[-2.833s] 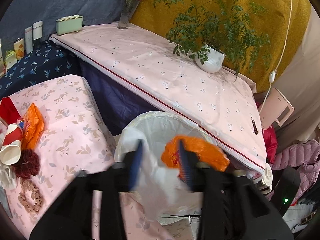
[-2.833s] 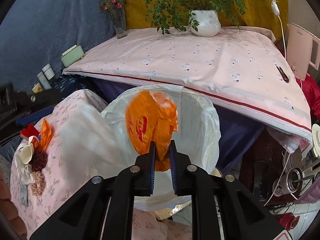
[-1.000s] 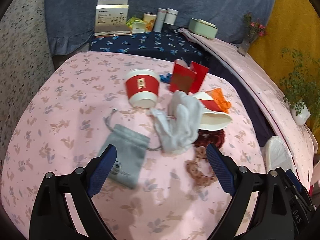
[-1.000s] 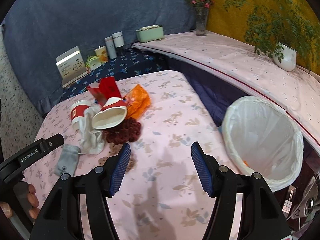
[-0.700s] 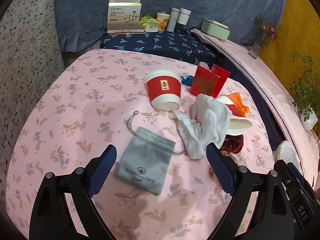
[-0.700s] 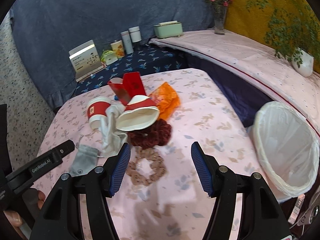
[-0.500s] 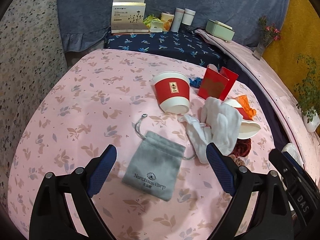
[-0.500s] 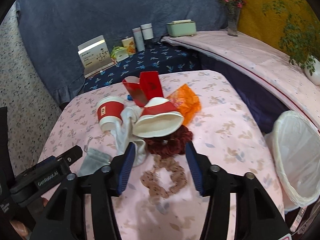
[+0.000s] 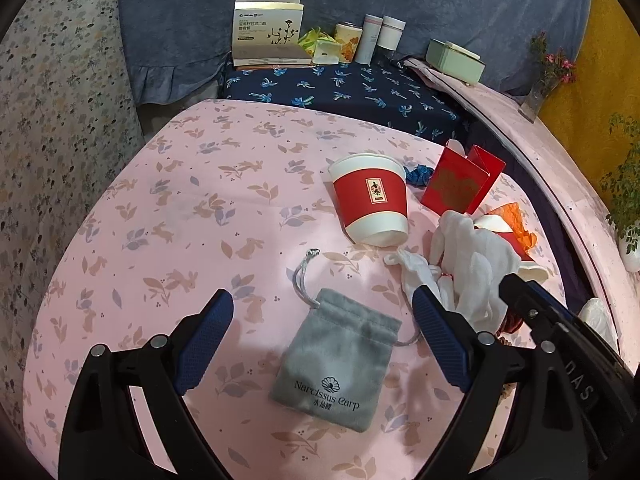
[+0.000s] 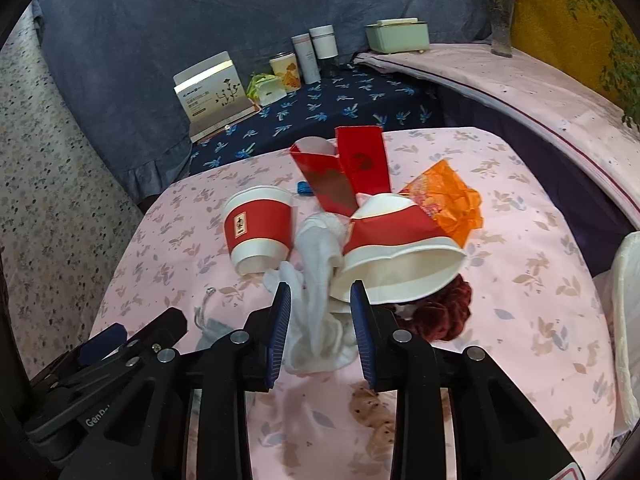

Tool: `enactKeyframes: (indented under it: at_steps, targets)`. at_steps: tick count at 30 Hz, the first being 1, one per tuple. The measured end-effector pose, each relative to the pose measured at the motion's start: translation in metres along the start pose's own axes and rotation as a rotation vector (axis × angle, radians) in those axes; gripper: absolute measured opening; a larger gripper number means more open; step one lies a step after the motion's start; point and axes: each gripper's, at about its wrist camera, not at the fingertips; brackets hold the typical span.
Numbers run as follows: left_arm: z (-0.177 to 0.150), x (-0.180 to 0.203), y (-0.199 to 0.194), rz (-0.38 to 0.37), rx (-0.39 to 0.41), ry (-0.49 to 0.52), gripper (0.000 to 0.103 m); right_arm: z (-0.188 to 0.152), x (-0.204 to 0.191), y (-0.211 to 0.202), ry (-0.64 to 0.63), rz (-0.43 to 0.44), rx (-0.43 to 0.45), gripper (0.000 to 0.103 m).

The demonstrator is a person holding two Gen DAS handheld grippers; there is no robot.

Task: Collect trash
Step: 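Grasp a white glove with the right gripper, then grasp the other white glove with the left gripper while the right gripper holds its glove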

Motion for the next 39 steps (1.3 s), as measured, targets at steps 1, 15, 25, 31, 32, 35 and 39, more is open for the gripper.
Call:
enactKeyframes:
  at_steps: [1, 15, 25, 31, 32, 35, 39]
  targets:
    - [0.0, 0.0, 0.001, 0.005, 0.0, -0.002, 0.087, 0.0, -0.003, 0.002, -0.006, 0.002, -0.004, 0.024]
    - [-0.005, 0.005, 0.005, 0.003, -0.026, -0.003, 0.087, -0.001, 0.016, -0.008, 0.021, 0.012, 0.025, 0.003]
    - [-0.011, 0.032, -0.001, -0.044, -0.025, 0.032, 0.087, 0.009, 0.053, -0.057, 0.088, -0.002, 0.122, 0.003]
    - [-0.014, 0.059, 0.008, -0.083, -0.041, 0.07, 0.085, 0.008, 0.075, -0.077, 0.128, -0.017, 0.152, 0.003]
    - [-0.015, 0.064, 0.012, -0.089, -0.046, 0.078, 0.084, 0.007, 0.08, -0.079, 0.134, -0.021, 0.152, 0.003]
    - [-0.019, 0.078, 0.025, -0.102, -0.073, 0.102, 0.074, 0.003, 0.092, -0.083, 0.146, -0.038, 0.156, 0.003]
    - [-0.023, 0.091, 0.045, -0.11, -0.116, 0.12, 0.055, -0.004, 0.108, -0.085, 0.168, -0.06, 0.15, 0.003]
Point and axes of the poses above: each gripper's, at about its wrist camera, not at the fingertips, and y roughly the way its jaws point, x to its right, z to its top, and after that the axes turned 5 degrees about -z, right-handed
